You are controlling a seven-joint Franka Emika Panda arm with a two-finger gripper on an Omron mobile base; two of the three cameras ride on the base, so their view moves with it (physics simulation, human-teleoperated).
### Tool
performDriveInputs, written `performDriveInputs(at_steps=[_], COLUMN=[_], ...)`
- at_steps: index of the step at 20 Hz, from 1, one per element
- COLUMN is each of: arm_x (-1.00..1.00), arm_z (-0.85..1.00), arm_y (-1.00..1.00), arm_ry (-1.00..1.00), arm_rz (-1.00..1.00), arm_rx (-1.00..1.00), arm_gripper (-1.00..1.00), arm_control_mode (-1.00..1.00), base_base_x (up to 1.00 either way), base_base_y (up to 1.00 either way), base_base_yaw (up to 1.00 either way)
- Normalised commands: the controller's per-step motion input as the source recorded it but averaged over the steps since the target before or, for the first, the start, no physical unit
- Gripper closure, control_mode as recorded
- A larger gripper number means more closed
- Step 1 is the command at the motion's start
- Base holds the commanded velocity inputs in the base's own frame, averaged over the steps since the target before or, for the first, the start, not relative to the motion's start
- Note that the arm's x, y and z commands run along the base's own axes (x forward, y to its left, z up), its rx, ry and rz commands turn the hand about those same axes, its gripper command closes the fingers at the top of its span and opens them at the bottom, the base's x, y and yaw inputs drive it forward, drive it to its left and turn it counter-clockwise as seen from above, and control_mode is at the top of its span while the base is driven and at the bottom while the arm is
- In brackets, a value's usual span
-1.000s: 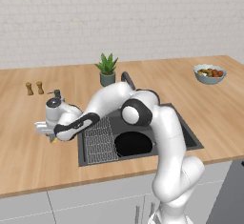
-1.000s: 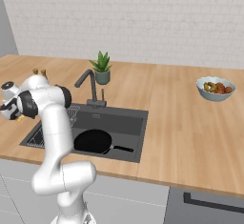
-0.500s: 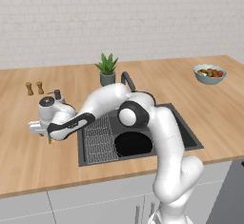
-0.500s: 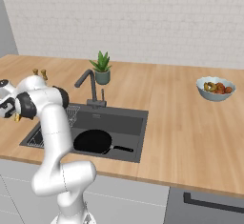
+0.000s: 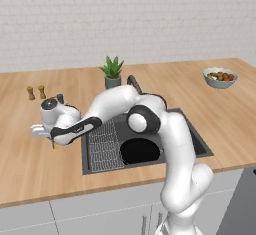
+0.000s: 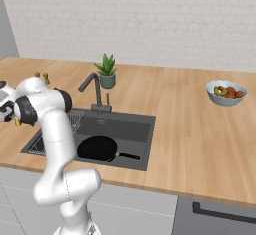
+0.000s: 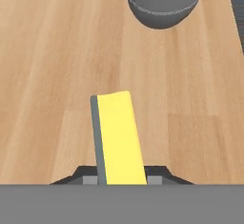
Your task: Pick the pan and sponge and place them into the sink. Then turn on the water.
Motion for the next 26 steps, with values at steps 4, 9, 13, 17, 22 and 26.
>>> performDriveInputs(at_steps=[4,9,13,17,22,26], arm_x=[-0.51,-0.61,-0.71,-0.50,-0.06,0.00], arm_z=[0.96,0.99,0.62,0.40,0.25,0.33], arm_y=[-0.26,-0.47,-0.91,-1.00,-1.00,-1.00], arm_ry=[-0.24,-0.16,-0.03,0.00,0.00,0.05], arm_rz=[0.00,-0.03,-0.15,-0.18,-0.07,0.00], arm_rx=[0.00,0.05,0.17,0.23,0.21,0.16], arm_gripper=[1.00,1.00,1.00,1.00,1.00,1.00], arm_control_mode=[-1.00,-1.00,-1.00,-1.00,-1.00,-1.00], base_base_x=[0.00,0.00,0.00,0.00,0.00,0.00], base_base_y=[0.00,0.00,0.00,0.00,0.00,0.00], base_base_yaw=[0.00,0.00,0.00,0.00,0.00,0.00])
